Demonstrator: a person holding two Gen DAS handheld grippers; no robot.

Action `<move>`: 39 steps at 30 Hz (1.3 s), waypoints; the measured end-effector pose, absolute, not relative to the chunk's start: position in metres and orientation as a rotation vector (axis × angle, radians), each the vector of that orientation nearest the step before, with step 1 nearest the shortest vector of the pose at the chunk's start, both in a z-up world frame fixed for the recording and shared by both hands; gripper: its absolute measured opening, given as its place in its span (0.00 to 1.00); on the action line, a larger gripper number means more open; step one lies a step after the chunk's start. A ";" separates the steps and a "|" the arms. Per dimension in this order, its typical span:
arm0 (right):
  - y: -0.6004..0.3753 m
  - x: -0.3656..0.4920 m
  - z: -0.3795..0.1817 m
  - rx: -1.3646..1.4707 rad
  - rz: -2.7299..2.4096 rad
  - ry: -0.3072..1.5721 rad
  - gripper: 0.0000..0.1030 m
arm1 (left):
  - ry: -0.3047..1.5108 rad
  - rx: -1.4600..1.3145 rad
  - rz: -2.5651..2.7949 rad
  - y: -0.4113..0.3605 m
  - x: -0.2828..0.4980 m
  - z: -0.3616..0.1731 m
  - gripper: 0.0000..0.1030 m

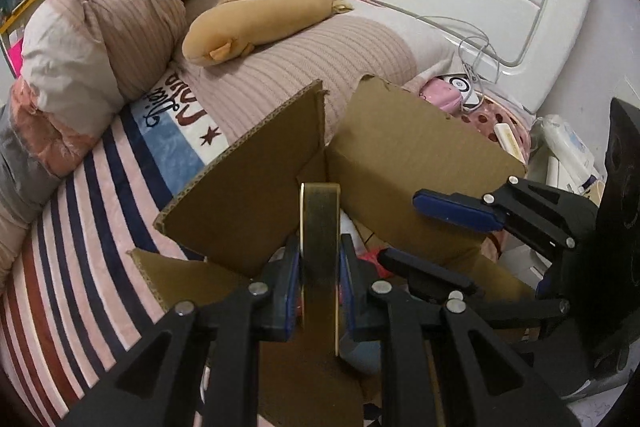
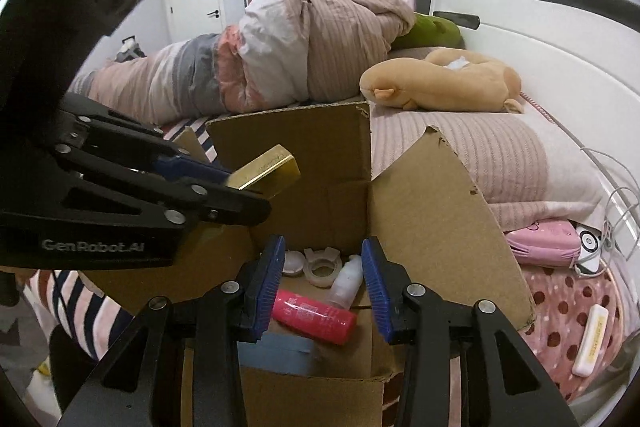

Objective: Organize rigid objects
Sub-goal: 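Lower the gold bar and white bottle into the box and open both tools, then grasp the clear bottle with the left tool while the right tool grasps the white adapter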

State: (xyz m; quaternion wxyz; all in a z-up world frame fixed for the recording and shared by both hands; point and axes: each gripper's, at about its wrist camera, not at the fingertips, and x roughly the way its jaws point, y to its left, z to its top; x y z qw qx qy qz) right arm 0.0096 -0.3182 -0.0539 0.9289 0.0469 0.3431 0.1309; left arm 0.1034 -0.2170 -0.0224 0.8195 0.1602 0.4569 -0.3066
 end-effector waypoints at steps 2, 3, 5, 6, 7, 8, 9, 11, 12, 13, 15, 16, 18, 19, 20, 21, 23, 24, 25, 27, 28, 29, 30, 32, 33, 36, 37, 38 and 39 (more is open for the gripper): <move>-0.318 0.010 -0.055 0.096 0.272 0.707 0.35 | 0.972 0.343 -0.643 -0.216 0.106 -0.024 0.15; -0.318 0.010 -0.055 0.096 0.272 0.708 0.35 | 0.971 0.343 -0.640 -0.215 0.106 -0.024 0.15; -0.318 0.010 -0.057 0.093 0.273 0.713 0.35 | 0.971 0.340 -0.640 -0.213 0.105 -0.023 0.15; -0.317 0.010 -0.057 0.092 0.274 0.715 0.36 | 0.966 0.338 -0.640 -0.212 0.103 -0.022 0.15; -0.317 0.010 -0.057 0.090 0.272 0.717 0.36 | 0.960 0.336 -0.640 -0.211 0.102 -0.020 0.15; -0.316 0.010 -0.057 0.089 0.271 0.719 0.36 | 0.953 0.329 -0.640 -0.209 0.101 -0.018 0.16; -0.316 0.009 -0.057 0.089 0.269 0.720 0.36 | 0.944 0.314 -0.641 -0.205 0.099 -0.014 0.17; -0.314 0.008 -0.054 0.088 0.265 0.720 0.36 | 0.919 0.282 -0.638 -0.196 0.095 -0.006 0.29; -0.313 0.008 -0.053 0.086 0.263 0.719 0.36 | 0.900 0.268 -0.636 -0.190 0.092 0.000 0.32; -0.311 0.006 -0.051 0.084 0.260 0.719 0.37 | 0.887 0.258 -0.634 -0.186 0.089 0.004 0.36; -0.309 0.004 -0.047 0.081 0.255 0.716 0.39 | 0.845 0.225 -0.630 -0.169 0.080 0.017 0.42; -0.307 0.002 -0.043 0.080 0.254 0.710 0.40 | 0.829 0.211 -0.627 -0.161 0.077 0.023 0.45; -0.302 -0.001 -0.035 0.077 0.254 0.697 0.40 | 0.788 0.178 -0.608 -0.139 0.069 0.036 0.50; -0.298 -0.003 -0.029 0.075 0.256 0.682 0.40 | 0.772 0.167 -0.596 -0.130 0.066 0.040 0.53; -0.294 -0.006 -0.022 0.070 0.259 0.667 0.40 | 0.754 0.154 -0.580 -0.118 0.062 0.044 0.54; -0.290 -0.009 -0.017 0.066 0.263 0.654 0.40 | 0.732 0.141 -0.556 -0.102 0.057 0.049 0.55; -0.277 -0.014 -0.004 0.056 0.277 0.623 0.40 | 0.702 0.127 -0.510 -0.077 0.049 0.052 0.57; -0.269 -0.016 0.004 0.052 0.290 0.606 0.40 | 0.692 0.122 -0.489 -0.066 0.047 0.053 0.58; -0.261 -0.018 0.010 0.050 0.305 0.593 0.40 | 0.683 0.115 -0.465 -0.053 0.044 0.052 0.58; -0.241 -0.021 0.022 0.045 0.344 0.574 0.40 | 0.673 0.093 -0.420 -0.025 0.040 0.046 0.59; -0.231 -0.023 0.026 0.040 0.367 0.568 0.40 | 0.672 0.082 -0.400 -0.013 0.038 0.043 0.59; -0.221 -0.023 0.029 0.036 0.389 0.565 0.40 | 0.673 0.069 -0.380 0.002 0.037 0.038 0.59; -0.210 -0.024 0.032 0.029 0.413 0.563 0.40 | 0.677 0.054 -0.359 0.016 0.036 0.031 0.59; -0.184 -0.024 0.033 0.008 0.465 0.575 0.40 | 0.683 0.037 -0.327 0.035 0.035 0.019 0.59; -0.173 -0.023 0.031 -0.002 0.483 0.585 0.40 | 0.692 0.024 -0.309 0.047 0.035 0.010 0.59; -0.136 -0.015 0.010 -0.018 0.544 0.664 0.40 | 0.722 -0.006 -0.287 0.067 0.037 -0.015 0.59; -0.127 -0.012 0.001 -0.016 0.552 0.692 0.40 | 0.735 -0.017 -0.282 0.073 0.039 -0.026 0.60; -0.120 -0.008 -0.008 -0.012 0.553 0.719 0.40 | 0.749 -0.029 -0.280 0.078 0.042 -0.036 0.60; -0.113 -0.003 -0.022 -0.003 0.543 0.758 0.40 | 0.760 -0.038 -0.282 0.080 0.044 -0.045 0.60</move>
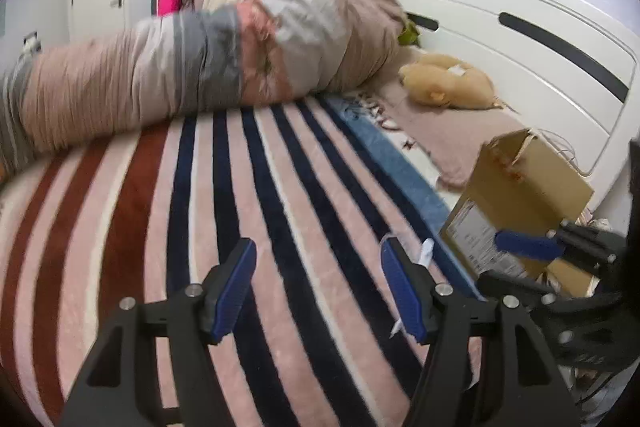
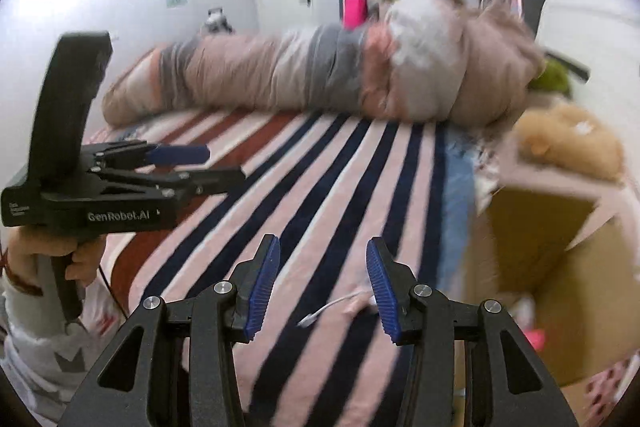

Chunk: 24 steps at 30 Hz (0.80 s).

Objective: Organize rigid objects
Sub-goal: 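Grasp the clear bottle with the left tool while the right tool grasps the white adapter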

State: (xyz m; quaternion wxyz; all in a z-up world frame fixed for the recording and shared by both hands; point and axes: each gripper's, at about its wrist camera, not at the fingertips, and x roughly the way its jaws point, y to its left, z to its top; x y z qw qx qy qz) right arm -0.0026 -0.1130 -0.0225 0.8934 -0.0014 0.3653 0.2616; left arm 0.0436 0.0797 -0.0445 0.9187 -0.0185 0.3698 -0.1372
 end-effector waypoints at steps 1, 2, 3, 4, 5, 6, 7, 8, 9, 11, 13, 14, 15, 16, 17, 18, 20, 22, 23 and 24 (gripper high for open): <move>-0.110 0.002 -0.034 0.003 0.523 0.783 0.40 | 0.774 -0.050 -0.288 0.082 0.047 -0.054 0.60; -0.107 0.005 -0.046 0.001 0.483 0.796 0.40 | 0.789 -0.061 -0.296 0.082 0.051 -0.064 0.60; -0.106 0.009 -0.060 -0.010 0.429 0.796 0.40 | 0.808 -0.077 -0.308 0.082 0.056 -0.075 0.59; -0.106 0.015 -0.070 -0.018 0.391 0.801 0.40 | 0.821 -0.087 -0.315 0.081 0.060 -0.082 0.59; -0.105 0.021 -0.082 -0.018 0.350 0.817 0.40 | 0.835 -0.098 -0.322 0.079 0.065 -0.090 0.59; -0.108 0.027 -0.094 -0.001 0.320 0.838 0.40 | 0.848 -0.108 -0.330 0.077 0.069 -0.099 0.59; -0.113 0.034 -0.105 0.032 0.293 0.860 0.40 | 0.855 -0.113 -0.334 0.075 0.071 -0.104 0.59; -0.119 0.041 -0.114 0.077 0.278 0.872 0.40 | 0.862 -0.117 -0.339 0.072 0.073 -0.108 0.59; -0.123 0.046 -0.119 0.107 0.280 0.866 0.40 | 0.871 -0.121 -0.341 0.070 0.075 -0.114 0.59; -0.125 0.053 -0.121 0.126 0.277 0.856 0.40 | 0.881 -0.122 -0.341 0.067 0.079 -0.118 0.59; -0.126 0.056 -0.119 0.150 0.276 0.832 0.40 | 0.887 -0.119 -0.337 0.066 0.082 -0.121 0.59; -0.126 0.056 -0.116 0.171 0.280 0.819 0.40 | 0.888 -0.117 -0.336 0.067 0.083 -0.122 0.59; -0.125 0.056 -0.114 0.184 0.283 0.805 0.40 | 0.888 -0.116 -0.335 0.066 0.084 -0.122 0.59; -0.124 0.058 -0.112 0.181 0.273 0.789 0.40 | 0.888 -0.117 -0.335 0.067 0.084 -0.122 0.59; -0.121 0.059 -0.110 0.162 0.255 0.782 0.40 | 0.888 -0.118 -0.335 0.067 0.084 -0.122 0.59; -0.119 0.061 -0.110 0.147 0.236 0.783 0.40 | 0.889 -0.117 -0.335 0.067 0.084 -0.122 0.59; -0.120 0.063 -0.113 0.134 0.193 0.808 0.39 | 0.890 -0.111 -0.332 0.067 0.084 -0.122 0.59; -0.122 0.057 -0.118 0.106 0.162 0.825 0.29 | 0.892 -0.109 -0.334 0.067 0.083 -0.122 0.59; -0.123 0.055 -0.120 0.088 0.153 0.833 0.21 | 0.894 -0.109 -0.337 0.067 0.083 -0.122 0.59; -0.124 0.051 -0.124 0.073 0.143 0.839 0.19 | 0.895 -0.106 -0.337 0.066 0.082 -0.122 0.59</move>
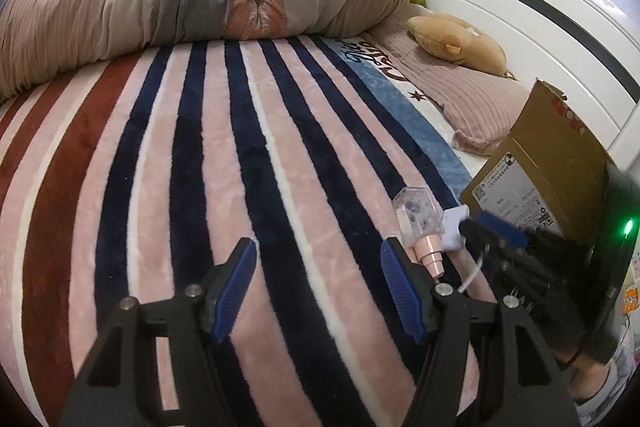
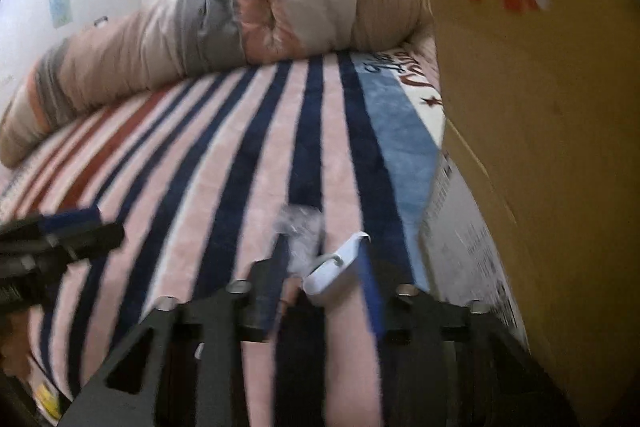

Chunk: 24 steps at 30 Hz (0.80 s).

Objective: Organize rigid objects
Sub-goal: 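Grasp the clear bottle with the left tool while the right tool grasps the white adapter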

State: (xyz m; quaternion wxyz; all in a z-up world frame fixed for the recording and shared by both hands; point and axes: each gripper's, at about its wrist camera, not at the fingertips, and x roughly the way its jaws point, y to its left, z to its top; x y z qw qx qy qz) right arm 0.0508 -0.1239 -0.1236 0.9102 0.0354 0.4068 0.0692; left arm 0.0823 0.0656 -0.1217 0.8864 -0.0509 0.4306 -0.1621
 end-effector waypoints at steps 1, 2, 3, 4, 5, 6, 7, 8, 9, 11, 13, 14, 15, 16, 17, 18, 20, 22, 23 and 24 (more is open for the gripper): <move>-0.124 0.047 -0.128 0.060 0.129 0.845 0.19 | 0.896 -0.102 -0.337 0.065 0.082 -0.122 0.59; -0.125 0.044 -0.133 0.056 0.120 0.854 0.19 | 0.897 -0.098 -0.337 0.063 0.082 -0.122 0.59; -0.127 0.042 -0.140 0.071 0.122 0.871 0.19 | 0.899 -0.095 -0.339 0.061 0.081 -0.122 0.59; -0.129 0.041 -0.145 0.095 0.131 0.883 0.19 | 0.900 -0.093 -0.341 0.060 0.081 -0.122 0.59; -0.131 0.040 -0.148 0.113 0.139 0.885 0.19 | 0.901 -0.090 -0.342 0.058 0.081 -0.122 0.59; -0.131 0.038 -0.149 0.111 0.139 0.878 0.18 | 0.903 -0.088 -0.343 0.057 0.081 -0.122 0.59; -0.131 0.034 -0.150 0.098 0.141 0.863 0.18 | 0.904 -0.085 -0.345 0.055 0.082 -0.121 0.59; -0.131 0.032 -0.149 0.091 0.143 0.852 0.13 | 0.906 -0.083 -0.348 0.053 0.082 -0.121 0.59; -0.132 0.030 -0.148 0.091 0.149 0.848 0.11 | 0.908 -0.082 -0.353 0.051 0.083 -0.122 0.59; -0.136 0.026 -0.147 0.099 0.172 0.854 0.02 | 0.913 -0.084 -0.368 0.045 0.086 -0.122 0.59; -0.139 0.019 -0.149 0.105 0.200 0.875 0.02 | 0.922 -0.085 -0.394 0.035 0.090 -0.124 0.59; -0.141 0.016 -0.151 0.105 0.208 0.881 0.02 | 0.926 -0.082 -0.413 0.027 0.093 -0.126 0.59; -0.141 0.012 -0.154 0.104 0.212 0.880 0.02 | 0.931 -0.078 -0.426 0.020 0.096 -0.127 0.59; -0.141 0.011 -0.157 0.108 0.216 0.876 0.02 | 0.937 -0.073 -0.438 0.011 0.100 -0.130 0.59; -0.144 0.005 -0.159 0.110 0.220 0.870 0.02 | 0.945 -0.070 -0.449 0.003 0.105 -0.132 0.59; -0.144 0.004 -0.160 0.109 0.223 0.866 0.02 | 0.952 -0.068 -0.463 -0.006 0.110 -0.135 0.59; -0.143 0.002 -0.163 0.104 0.229 0.858 0.02 | 0.956 -0.060 -0.482 -0.020 0.118 -0.140 0.59; -0.143 0.000 -0.166 0.092 0.238 0.853 0.02 | 0.966 -0.038 -0.475 -0.032 0.127 -0.147 0.59; -0.143 -0.001 -0.167 0.087 0.241 0.851 0.02 | 0.983 -0.030 -0.470 -0.037 0.132 -0.152 0.59; -0.143 -0.002 -0.168 0.084 0.245 0.850 0.02 | 1.002 -0.032 -0.472 -0.041 0.135 -0.158 0.58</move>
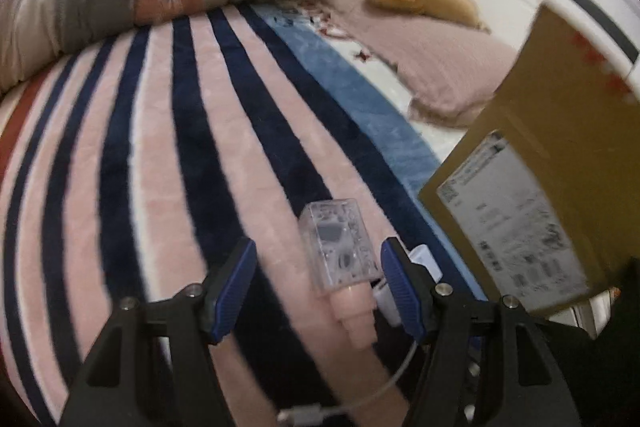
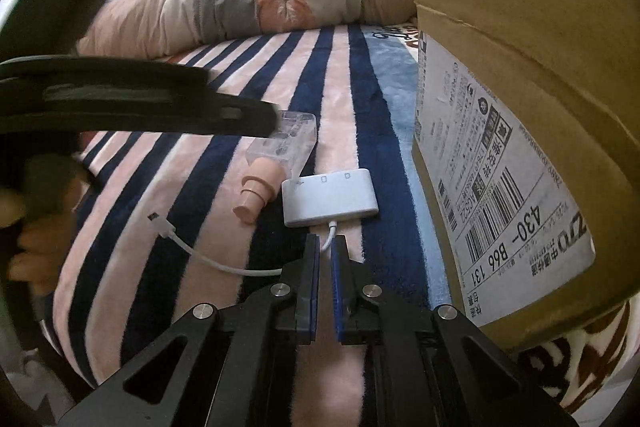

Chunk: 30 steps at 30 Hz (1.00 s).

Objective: Organize rigid objects
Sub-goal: 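Grasp the clear bottle with the left tool while the right tool grasps the white adapter, then lift the clear bottle and white adapter over the box with both tools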

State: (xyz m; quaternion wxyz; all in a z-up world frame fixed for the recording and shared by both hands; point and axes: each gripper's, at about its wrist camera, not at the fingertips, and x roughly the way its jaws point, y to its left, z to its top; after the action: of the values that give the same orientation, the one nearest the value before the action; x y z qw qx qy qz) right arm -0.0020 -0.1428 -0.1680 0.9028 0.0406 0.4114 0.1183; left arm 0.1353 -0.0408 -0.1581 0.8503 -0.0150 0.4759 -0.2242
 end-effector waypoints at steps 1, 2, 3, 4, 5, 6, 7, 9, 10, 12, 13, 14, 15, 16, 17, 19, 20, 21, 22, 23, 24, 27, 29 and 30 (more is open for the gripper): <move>-0.143 -0.003 -0.169 0.081 0.248 0.850 0.02 | 1.023 -0.043 -0.483 -0.044 0.139 -0.164 0.51; -0.142 -0.001 -0.169 0.079 0.251 0.851 0.02 | 1.033 -0.060 -0.501 -0.046 0.140 -0.169 0.42; -0.142 -0.002 -0.169 0.076 0.253 0.851 0.02 | 1.035 -0.063 -0.508 -0.049 0.139 -0.172 0.37; -0.142 -0.003 -0.169 0.075 0.254 0.851 0.02 | 1.030 -0.052 -0.501 -0.050 0.138 -0.173 0.36; -0.142 -0.005 -0.169 0.074 0.255 0.851 0.02 | 1.021 -0.041 -0.496 -0.051 0.135 -0.172 0.33; -0.142 -0.005 -0.169 0.072 0.256 0.852 0.02 | 1.019 -0.038 -0.496 -0.050 0.133 -0.171 0.32; -0.142 -0.005 -0.169 0.071 0.259 0.853 0.02 | 1.018 -0.041 -0.499 -0.048 0.132 -0.169 0.30; -0.141 -0.003 -0.169 0.075 0.273 0.857 0.02 | 1.018 -0.053 -0.505 -0.040 0.127 -0.165 0.28; -0.141 -0.002 -0.169 0.082 0.284 0.861 0.02 | 1.016 -0.053 -0.493 -0.033 0.123 -0.162 0.28; -0.139 0.003 -0.168 0.095 0.294 0.868 0.03 | 1.008 -0.043 -0.450 -0.016 0.112 -0.156 0.28; -0.140 0.002 -0.166 0.096 0.294 0.867 0.05 | 1.006 -0.044 -0.434 -0.008 0.108 -0.153 0.28; -0.139 0.002 -0.165 0.097 0.293 0.860 0.12 | 1.003 -0.046 -0.415 0.003 0.102 -0.151 0.28; -0.138 0.001 -0.163 0.095 0.285 0.850 0.23 | 0.999 -0.045 -0.390 0.014 0.094 -0.147 0.28; -0.137 0.002 -0.162 0.094 0.273 0.846 0.28 | 0.997 -0.042 -0.370 0.023 0.088 -0.145 0.28; -0.136 0.003 -0.162 0.095 0.255 0.847 0.31 | 0.998 -0.040 -0.345 0.034 0.081 -0.144 0.28; -0.131 0.012 -0.166 0.089 0.233 0.881 0.34 | 1.005 -0.037 -0.298 0.053 0.069 -0.144 0.28; -0.129 0.017 -0.168 0.088 0.230 0.895 0.39 | 1.008 -0.036 -0.273 0.062 0.062 -0.145 0.28; -0.128 0.020 -0.170 0.088 0.227 0.896 0.41 | 1.013 -0.038 -0.258 0.068 0.058 -0.147 0.28; -0.126 0.025 -0.170 0.084 0.213 0.881 0.41 | 1.020 -0.042 -0.244 0.075 0.054 -0.150 0.28; -0.124 0.027 -0.170 0.076 0.206 0.871 0.43 | 1.028 -0.052 -0.233 0.080 0.051 -0.154 0.28; -0.121 0.031 -0.170 0.068 0.203 0.867 0.45 | 1.037 -0.065 -0.225 0.085 0.049 -0.158 0.28; -0.116 0.035 -0.167 0.065 0.232 0.861 0.45 | 1.031 -0.127 -0.223 0.094 0.045 -0.166 0.28; -0.111 0.036 -0.165 0.031 0.256 0.857 0.45 | 1.022 -0.140 -0.206 0.092 0.046 -0.169 0.31; -0.109 0.036 -0.163 0.018 0.252 0.855 0.45 | 1.018 -0.143 -0.198 0.090 0.046 -0.171 0.31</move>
State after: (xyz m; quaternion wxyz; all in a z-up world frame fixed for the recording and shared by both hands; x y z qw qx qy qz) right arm 0.0362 -0.1094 -0.1634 0.9023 0.0086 0.4133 0.1221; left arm 0.0457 0.0904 -0.1715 0.8660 -0.0681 0.4862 -0.0944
